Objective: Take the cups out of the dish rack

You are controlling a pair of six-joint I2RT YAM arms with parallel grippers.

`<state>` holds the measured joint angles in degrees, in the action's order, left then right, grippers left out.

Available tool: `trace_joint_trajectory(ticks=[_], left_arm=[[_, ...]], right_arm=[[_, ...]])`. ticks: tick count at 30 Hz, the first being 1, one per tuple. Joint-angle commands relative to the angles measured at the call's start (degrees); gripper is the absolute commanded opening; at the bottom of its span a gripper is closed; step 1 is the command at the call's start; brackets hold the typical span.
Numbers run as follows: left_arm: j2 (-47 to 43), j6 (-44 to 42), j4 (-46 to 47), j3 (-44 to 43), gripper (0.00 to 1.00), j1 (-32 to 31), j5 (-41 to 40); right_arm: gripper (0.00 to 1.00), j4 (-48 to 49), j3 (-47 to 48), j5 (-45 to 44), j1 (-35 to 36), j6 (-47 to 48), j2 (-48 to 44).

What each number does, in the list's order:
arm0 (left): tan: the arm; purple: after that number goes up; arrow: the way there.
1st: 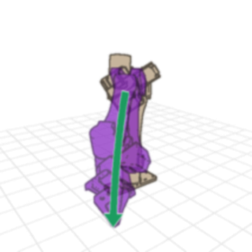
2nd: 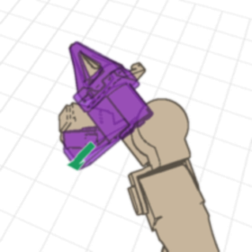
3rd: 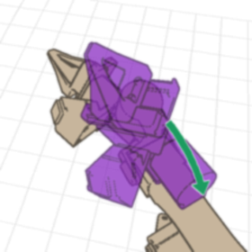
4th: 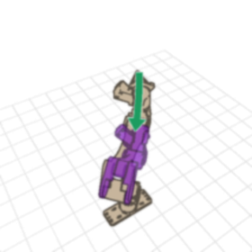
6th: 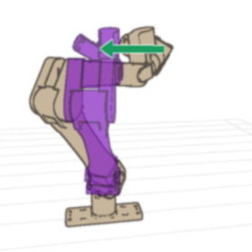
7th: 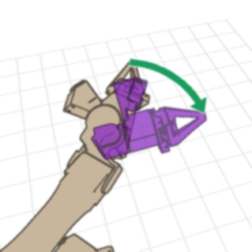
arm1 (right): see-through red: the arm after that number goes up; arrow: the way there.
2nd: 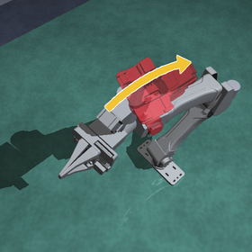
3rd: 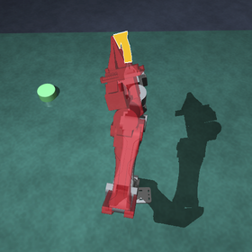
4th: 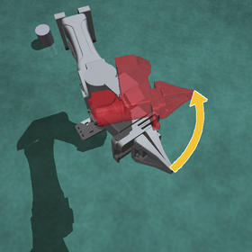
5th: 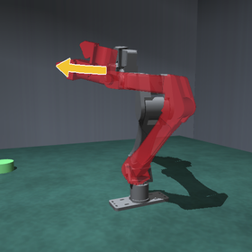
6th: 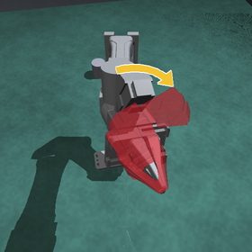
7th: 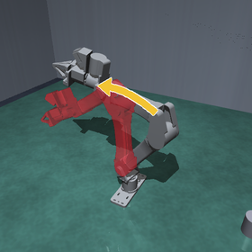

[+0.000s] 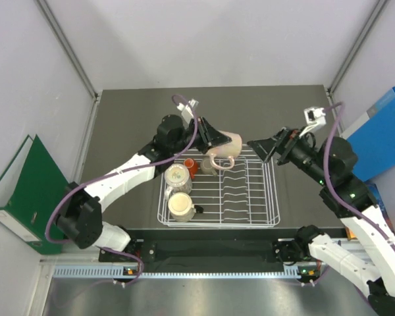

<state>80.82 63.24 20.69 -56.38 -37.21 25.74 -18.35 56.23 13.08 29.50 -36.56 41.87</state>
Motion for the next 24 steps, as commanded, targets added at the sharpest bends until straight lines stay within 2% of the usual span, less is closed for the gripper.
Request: trace_joint_trajectory(ticks=[1,2,4,5,7,8,10,18,24], left_arm=[[3.19,-13.30,-21.48,-16.36,0.00,1.70,-11.73],[4.95,-17.32,-25.83,-23.01,0.00,2.23,-13.94],[10.74,-21.39,-35.92,-29.98,0.00,2.67,-17.63],[12.68,-25.41,-38.85,-36.98,0.00,2.84,-21.83],[19.27,-29.30,-43.87,-44.74,0.00,3.02,-27.20],[21.99,-32.80,-49.72,-53.31,0.00,3.28,-31.15],[28.59,-35.89,-53.37,-60.31,0.00,3.90,-36.09],[41.60,-42.23,-60.05,-70.27,0.00,8.29,-51.72],[48.11,-43.91,-61.82,-72.38,0.00,10.84,-54.22]], right_arm=[[1.00,-12.66,5.46,-19.55,-0.05,5.70,-0.30],[1.00,-14.85,6.08,-21.24,-0.05,5.97,0.84],[1.00,-19.16,7.14,-24.23,-0.05,6.67,2.07],[0.99,-19.79,7.14,-24.50,-0.05,6.93,2.51],[1.00,-20.15,6.62,-24.77,-0.05,7.20,2.43],[1.00,-20.15,6.44,-24.94,-0.05,7.29,2.17],[1.00,-20.50,6.26,-25.30,-0.05,7.38,2.17],[1.00,-23.66,6.87,-25.12,-0.05,8.78,3.57],[1.00,-26.91,9.42,-25.12,-0.05,10.01,5.68]])
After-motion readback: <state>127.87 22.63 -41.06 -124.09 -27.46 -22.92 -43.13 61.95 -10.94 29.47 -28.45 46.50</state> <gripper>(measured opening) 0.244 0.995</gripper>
